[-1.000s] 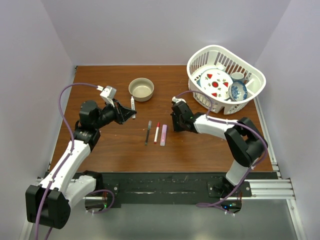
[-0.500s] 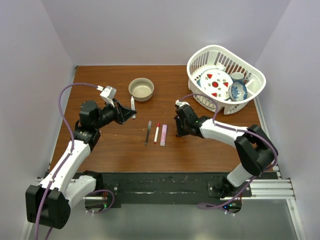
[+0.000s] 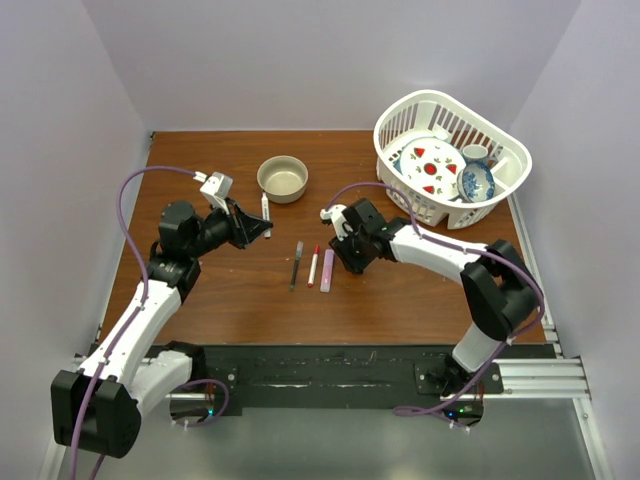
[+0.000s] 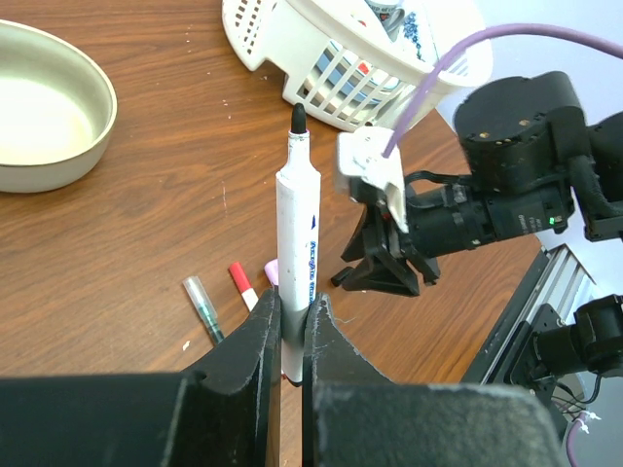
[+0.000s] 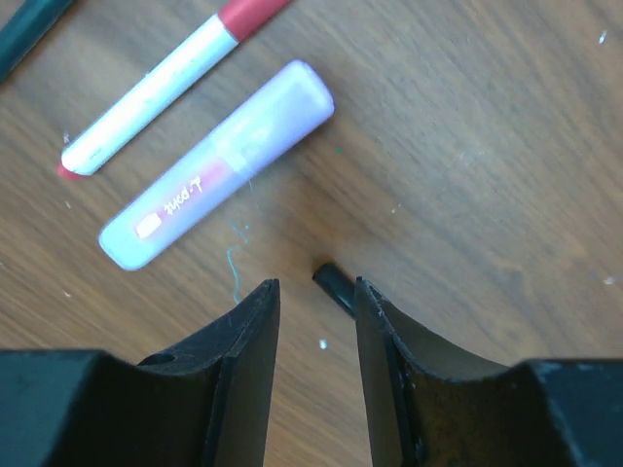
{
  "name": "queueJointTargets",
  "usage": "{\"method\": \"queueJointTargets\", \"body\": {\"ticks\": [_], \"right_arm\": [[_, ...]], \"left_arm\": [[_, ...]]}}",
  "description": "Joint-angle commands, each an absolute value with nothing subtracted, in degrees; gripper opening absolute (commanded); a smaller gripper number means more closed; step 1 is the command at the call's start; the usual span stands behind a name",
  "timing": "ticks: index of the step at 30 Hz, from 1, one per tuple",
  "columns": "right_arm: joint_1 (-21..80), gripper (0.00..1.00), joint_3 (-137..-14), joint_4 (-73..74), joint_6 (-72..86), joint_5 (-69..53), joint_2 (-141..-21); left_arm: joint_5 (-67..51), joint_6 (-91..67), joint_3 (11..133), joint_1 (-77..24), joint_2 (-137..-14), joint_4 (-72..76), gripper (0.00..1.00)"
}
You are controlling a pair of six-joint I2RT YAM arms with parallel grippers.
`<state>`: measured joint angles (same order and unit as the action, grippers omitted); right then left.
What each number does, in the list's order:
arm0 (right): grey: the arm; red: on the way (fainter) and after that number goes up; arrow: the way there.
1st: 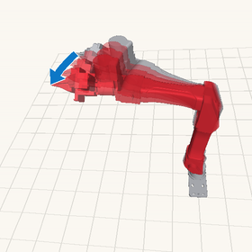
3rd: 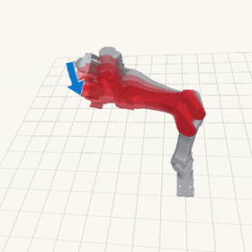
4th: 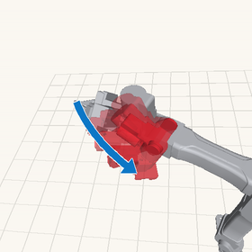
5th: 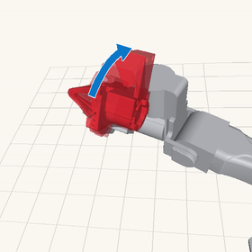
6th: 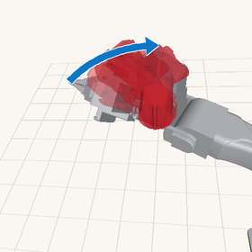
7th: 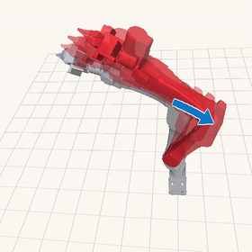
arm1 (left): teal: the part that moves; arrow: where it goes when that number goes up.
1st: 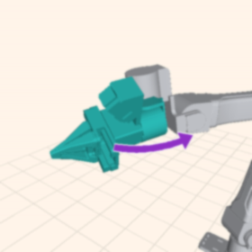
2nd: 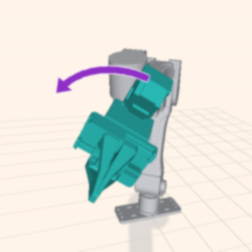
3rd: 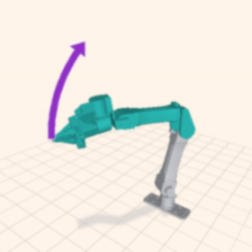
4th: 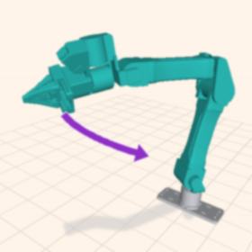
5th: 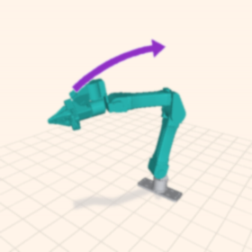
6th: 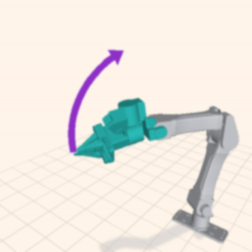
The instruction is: Insert the pens into the pen caps
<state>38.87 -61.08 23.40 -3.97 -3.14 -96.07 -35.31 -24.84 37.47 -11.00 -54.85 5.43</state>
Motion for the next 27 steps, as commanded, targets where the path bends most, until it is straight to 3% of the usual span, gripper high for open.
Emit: {"method": "queueJointTargets", "body": {"ticks": [1,15,27], "right_arm": [[39.0,0.42,-57.3,20.4,-16.0,-4.8,-89.8],[39.0,0.42,-56.1,17.9,-17.9,-4.0,-95.1],[39.0,0.33,-57.0,17.0,-13.5,1.0,-98.7]], "left_arm": [[-35.9,-24.4,37.4,-10.8,-54.9,7.2,0.00],[-36.4,-24.5,37.4,-10.9,-55.4,7.6,0.00],[-36.4,-24.6,37.4,-10.8,-55.5,7.6,0.00]]}}
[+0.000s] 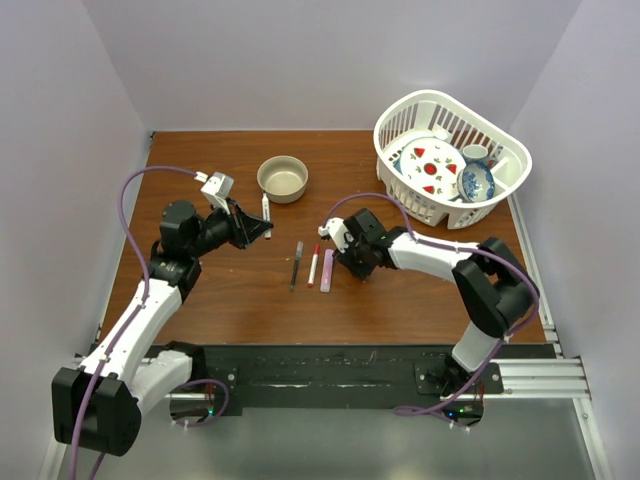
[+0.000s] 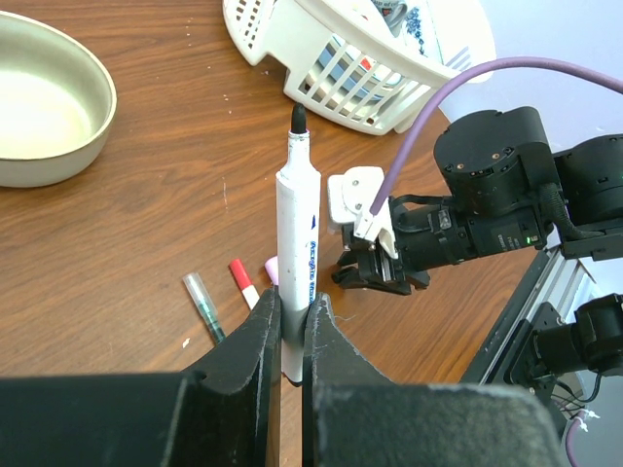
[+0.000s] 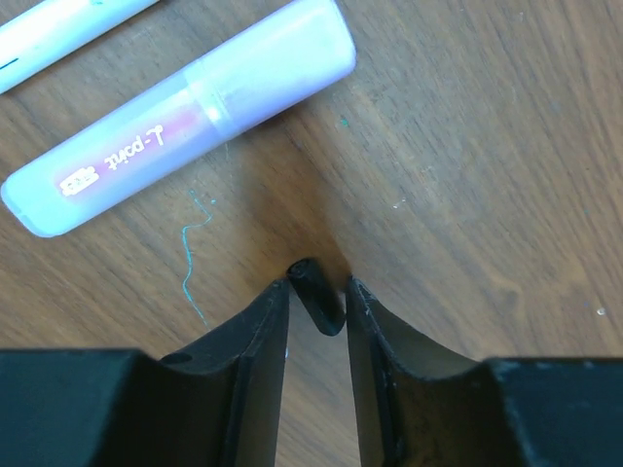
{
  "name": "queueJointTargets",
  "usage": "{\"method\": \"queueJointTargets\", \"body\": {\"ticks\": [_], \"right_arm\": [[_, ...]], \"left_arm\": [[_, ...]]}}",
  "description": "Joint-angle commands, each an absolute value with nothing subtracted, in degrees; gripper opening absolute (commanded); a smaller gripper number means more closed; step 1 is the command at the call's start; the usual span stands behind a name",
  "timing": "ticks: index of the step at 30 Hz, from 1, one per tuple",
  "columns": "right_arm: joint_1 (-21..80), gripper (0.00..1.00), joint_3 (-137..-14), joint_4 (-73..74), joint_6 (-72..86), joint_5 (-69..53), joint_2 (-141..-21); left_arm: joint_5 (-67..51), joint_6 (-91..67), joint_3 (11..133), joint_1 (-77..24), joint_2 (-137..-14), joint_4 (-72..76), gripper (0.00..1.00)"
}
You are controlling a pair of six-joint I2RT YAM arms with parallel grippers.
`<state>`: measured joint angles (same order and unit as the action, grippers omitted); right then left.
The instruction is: Insert the pens into the pen caps
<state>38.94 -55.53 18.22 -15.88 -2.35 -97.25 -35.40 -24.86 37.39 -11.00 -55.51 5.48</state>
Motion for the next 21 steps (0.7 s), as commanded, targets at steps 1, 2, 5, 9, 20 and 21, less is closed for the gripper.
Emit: {"method": "queueJointTargets", "body": {"ticks": [1,2,5,9,20,21], "right_arm": [[39.0,0.31,-57.5,17.1,-12.8,1.2,-98.9],[39.0,0.31,-57.7,17.6,-12.0,1.4,-99.6],[39.0,0.29,-59.4,20.0,-8.7,2.2,-100.8],[39.0,0.26,-60.2,22.2,-3.1,2.6,-102.7],[39.2,0.19,-62.0,27.4,1.2,2.9,-101.7],[39.1,0.21,-62.3,28.4,0.9,2.9,-102.0]], "left_arm": [[-36.4,-24.6,37.4,-10.8,-55.6,7.6,0.00],[-36.4,-24.7,37.4,-10.8,-55.5,7.6,0.00],[-36.5,-24.7,37.4,-10.8,-55.5,7.6,0.00],[-36.5,-24.7,37.3,-10.8,-55.3,7.7,0.00],[-35.7,-24.0,37.8,-12.7,-55.8,6.7,0.00],[-35.6,-24.0,37.8,-12.7,-55.5,6.7,0.00]]}}
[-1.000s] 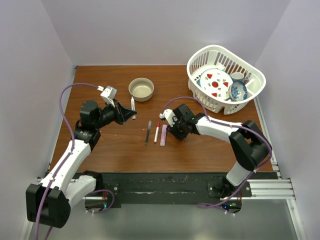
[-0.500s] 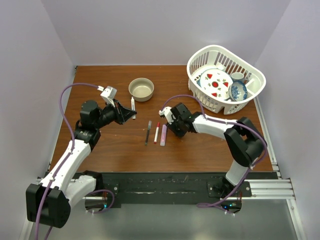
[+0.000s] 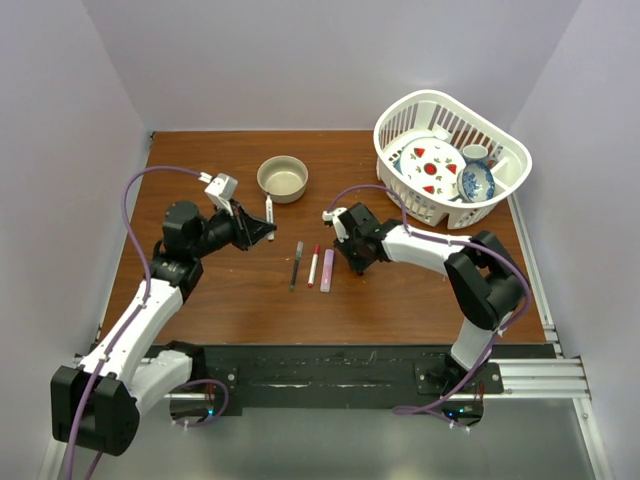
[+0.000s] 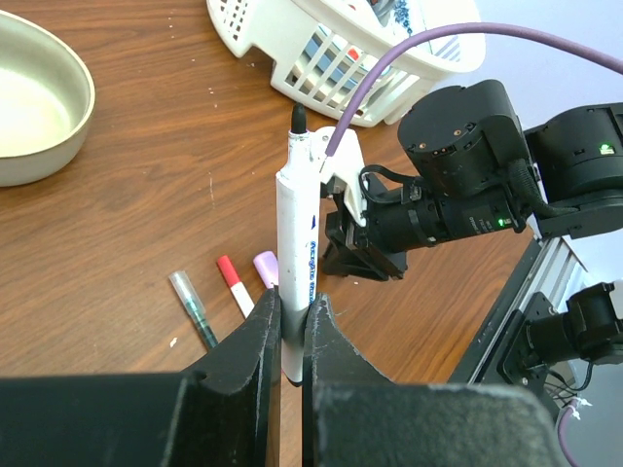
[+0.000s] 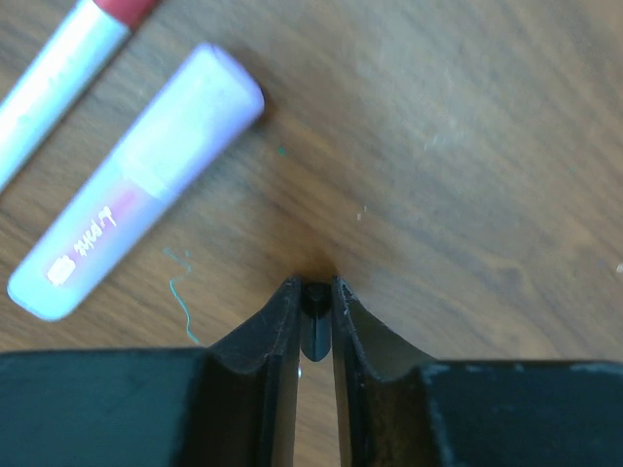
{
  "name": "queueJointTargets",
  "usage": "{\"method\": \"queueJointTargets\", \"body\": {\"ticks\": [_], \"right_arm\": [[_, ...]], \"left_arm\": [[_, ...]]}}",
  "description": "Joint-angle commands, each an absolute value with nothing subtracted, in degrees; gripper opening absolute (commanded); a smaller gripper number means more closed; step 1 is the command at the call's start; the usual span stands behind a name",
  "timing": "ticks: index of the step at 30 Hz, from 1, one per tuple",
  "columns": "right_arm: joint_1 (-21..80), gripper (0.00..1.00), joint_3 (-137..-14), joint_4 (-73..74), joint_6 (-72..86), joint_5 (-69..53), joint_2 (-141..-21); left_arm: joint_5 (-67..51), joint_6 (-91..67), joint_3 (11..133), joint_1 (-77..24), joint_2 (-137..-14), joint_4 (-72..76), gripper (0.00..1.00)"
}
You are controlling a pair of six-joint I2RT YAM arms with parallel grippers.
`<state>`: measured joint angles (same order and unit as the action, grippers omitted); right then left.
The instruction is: Insert the pens into the pen caps
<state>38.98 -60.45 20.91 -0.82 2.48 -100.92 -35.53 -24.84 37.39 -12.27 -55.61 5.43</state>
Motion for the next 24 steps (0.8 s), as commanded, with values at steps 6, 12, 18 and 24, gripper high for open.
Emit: {"method": "queueJointTargets", "body": {"ticks": [6,12,18,24], "right_arm": [[39.1,0.27,-62.6,30.8,0.7,3.3,-102.9],[39.2,0.30,-61.9,30.1,0.4,2.3,-103.4],[39.1,0.11,-62.4,30.0,0.4,2.9,-104.4],[39.2,0.00,-62.3,27.4,2.4,2.2,-101.1]], "left_arm": [[-35.4,-23.7,37.8,-12.8,-55.5,6.6,0.00],[-35.7,-23.5,37.9,-12.9,-55.5,6.4,0.00],[-32.4,-22.1,38.9,-16.2,-55.5,3.6,0.00],[-30.5,-24.7,37.8,-21.4,-55.8,4.5,0.00]]}}
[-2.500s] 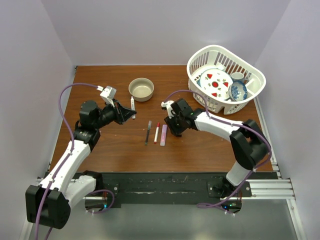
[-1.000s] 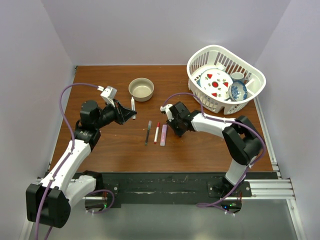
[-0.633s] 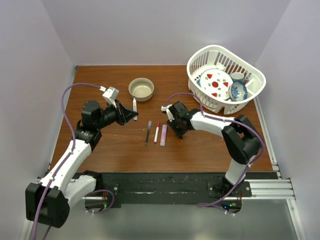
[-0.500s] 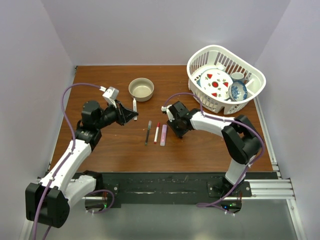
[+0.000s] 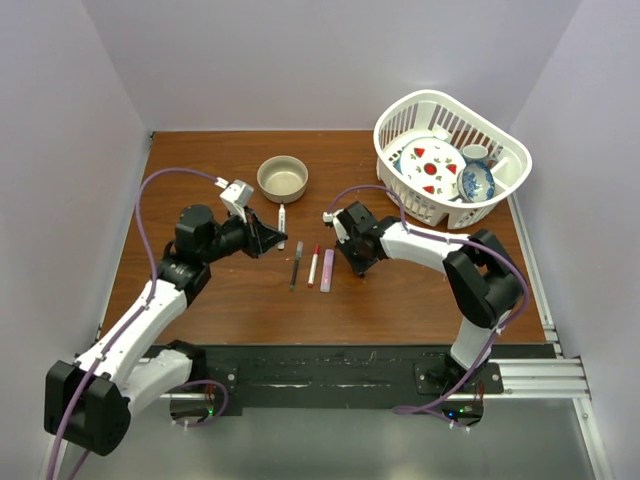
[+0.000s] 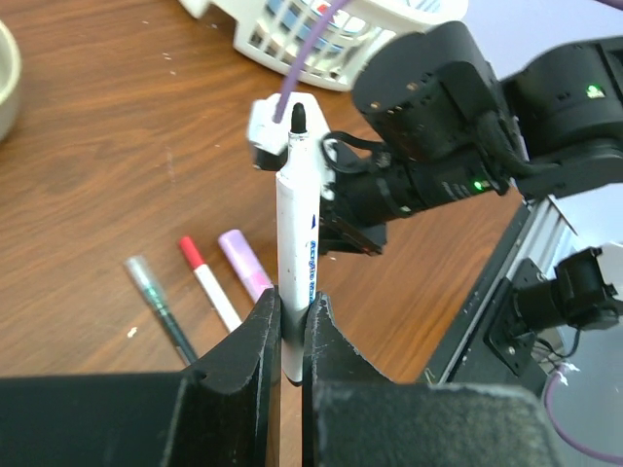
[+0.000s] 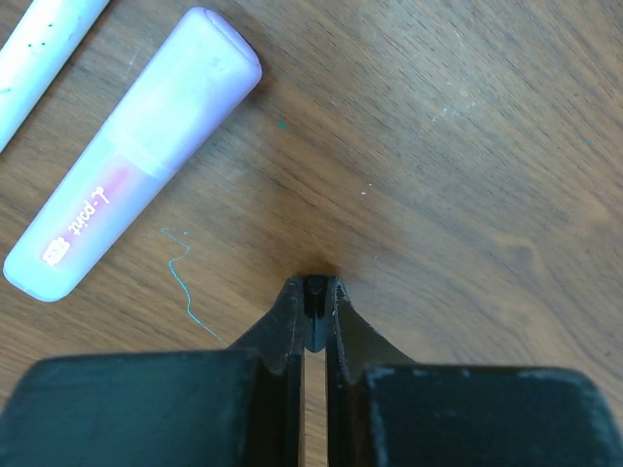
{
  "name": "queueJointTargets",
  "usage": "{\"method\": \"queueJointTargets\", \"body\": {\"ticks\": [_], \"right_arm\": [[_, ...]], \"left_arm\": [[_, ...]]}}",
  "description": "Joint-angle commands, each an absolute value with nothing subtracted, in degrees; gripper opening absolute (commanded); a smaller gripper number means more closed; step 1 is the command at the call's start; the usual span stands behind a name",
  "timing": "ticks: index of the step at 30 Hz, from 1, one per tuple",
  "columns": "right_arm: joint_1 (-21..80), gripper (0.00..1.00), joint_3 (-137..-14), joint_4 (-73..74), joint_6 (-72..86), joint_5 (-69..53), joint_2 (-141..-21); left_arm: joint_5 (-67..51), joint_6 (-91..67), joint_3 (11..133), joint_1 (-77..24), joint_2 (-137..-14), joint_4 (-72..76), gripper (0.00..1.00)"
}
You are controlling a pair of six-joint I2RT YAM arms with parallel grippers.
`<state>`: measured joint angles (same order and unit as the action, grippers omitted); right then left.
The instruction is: Insert the pens into the pen caps
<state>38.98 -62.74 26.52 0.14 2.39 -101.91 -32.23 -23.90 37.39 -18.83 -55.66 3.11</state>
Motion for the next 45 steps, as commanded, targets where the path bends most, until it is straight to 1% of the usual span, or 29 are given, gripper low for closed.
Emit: {"method": "queueJointTargets", "body": {"ticks": [1,4,10,14,18,23,28,33,45], "right_arm": [[39.1,0.00,-62.3,26.7,3.1,2.5,-99.8],[39.2,0.00,-62.0,25.1,5.9,4.0,-96.9],[39.1,0.00,-61.3,21.3,11.8,5.8,-91.3],[39.2,0.00,-60.0,16.2,16.9,6.5,-84.3],[39.1,0.00,-58.5,10.7,22.1,6.1,-79.1],[39.2,0.00,-57.6,4.8,29.0,3.3,-75.7],[39.1,0.00,-56.1,-1.7,34.4,0.8,-73.3],[39.1,0.00,-52.0,-10.1,38.1,-1.7,-70.5],[39.2,0.00,-46.1,-18.7,42.5,-5.4,-66.3]], "left_arm": [[-30.5,-25.3,37.4,-22.1,-56.1,4.9,0.00],[-30.4,-27.7,35.5,-24.3,-57.1,7.4,0.00],[-32.0,-34.4,29.9,-27.1,-60.5,17.3,0.00],[-35.1,-38.4,27.1,-28.3,-64.2,24.9,0.00],[-37.6,-42.2,25.1,-29.7,-66.9,32.2,0.00],[-39.3,-45.1,24.1,-32.0,-70.0,38.9,0.00],[-40.2,-46.2,23.9,-32.2,-70.7,42.0,0.00],[-41.3,-47.4,24.2,-32.2,-71.5,44.7,0.00],[-42.8,-49.3,24.3,-32.2,-72.5,48.2,0.00]]}}
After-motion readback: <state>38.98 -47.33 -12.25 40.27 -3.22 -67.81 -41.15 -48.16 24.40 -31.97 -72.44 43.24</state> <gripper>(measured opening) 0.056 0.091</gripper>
